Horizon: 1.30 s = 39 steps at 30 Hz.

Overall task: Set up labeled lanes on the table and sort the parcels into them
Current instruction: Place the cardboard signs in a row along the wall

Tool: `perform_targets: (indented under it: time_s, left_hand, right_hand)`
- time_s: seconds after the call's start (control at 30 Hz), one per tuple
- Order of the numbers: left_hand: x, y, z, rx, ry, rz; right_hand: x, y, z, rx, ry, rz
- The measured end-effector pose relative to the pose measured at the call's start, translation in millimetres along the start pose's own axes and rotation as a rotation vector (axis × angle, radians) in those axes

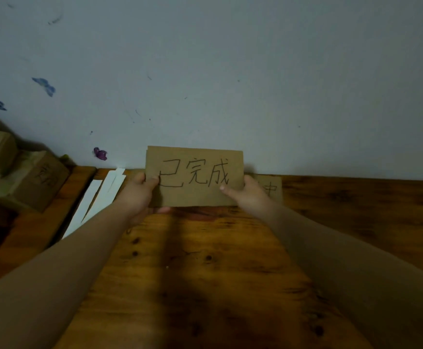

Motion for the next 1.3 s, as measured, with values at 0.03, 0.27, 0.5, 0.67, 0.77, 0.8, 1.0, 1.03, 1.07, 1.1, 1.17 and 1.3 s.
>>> perform_targets:
  time_s: [0.03, 0.27, 0.5, 0.67, 0.77, 0.8, 1.0, 1.03, 1.07, 1.1, 1.17, 1.3]
  left_hand:
    - [5, 8, 4, 0.021, 0.003, -0.032]
    - [31, 28, 26, -0.002, 0.101, -0.004]
    - [36, 50, 43, -0.070, 0.140, 0.122]
    - [39, 136, 35, -0.059, 0.119, 0.101]
    - [46, 175, 21, -0.074, 0.063, 0.121]
    - [48, 184, 16, -0.068, 0.049, 0.135]
    - [58, 219, 5, -0.035, 0.023, 0.209]
    - [58, 222, 4, -0.041, 0.022, 0.214]
    - [59, 224, 3, -0.045, 0.023, 0.218]
    - [59, 226, 2, -0.043, 0.023, 0.222]
    - [61, 228, 1, -0.039, 0.021, 0.228]
    - [67, 227, -3, -0.035, 0.032, 0.250]
  right_hand:
    - [11, -10, -6, -0.067, -0.016, 0.052]
    - [65, -123, 32, -0.344, 0.064, 0.477]
    - [95, -258, 123, -0.021, 0.370, 0.765]
    - [72, -310, 162, 0.211, 0.419, 0.644]
    - [64, -330, 189, 0.179, 0.468, 0.562]
    - [63, -335, 195, 0.269, 0.453, 0.543]
    - [39, -286, 226, 1.122, 0.066, 0.021]
    - [33, -284, 235, 1.141, 0.095, -0.021]
    - [26, -284, 238, 1.134, 0.112, -0.030]
    - [19, -286, 238, 1.132, 0.122, -0.026]
    - [3, -292, 232, 1.131, 0.132, -0.004]
    - [-25, -305, 216, 1.132, 0.160, 0.033]
Point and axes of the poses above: each hand's wrist, its own x-axis away from the middle knuckle, its own y-axis out of the palm, z = x × y, the point moved 9 cm from there along -x, towards the middle knuckle, and after that the axes turned 8 degrees about y, right-handed, at the moved point
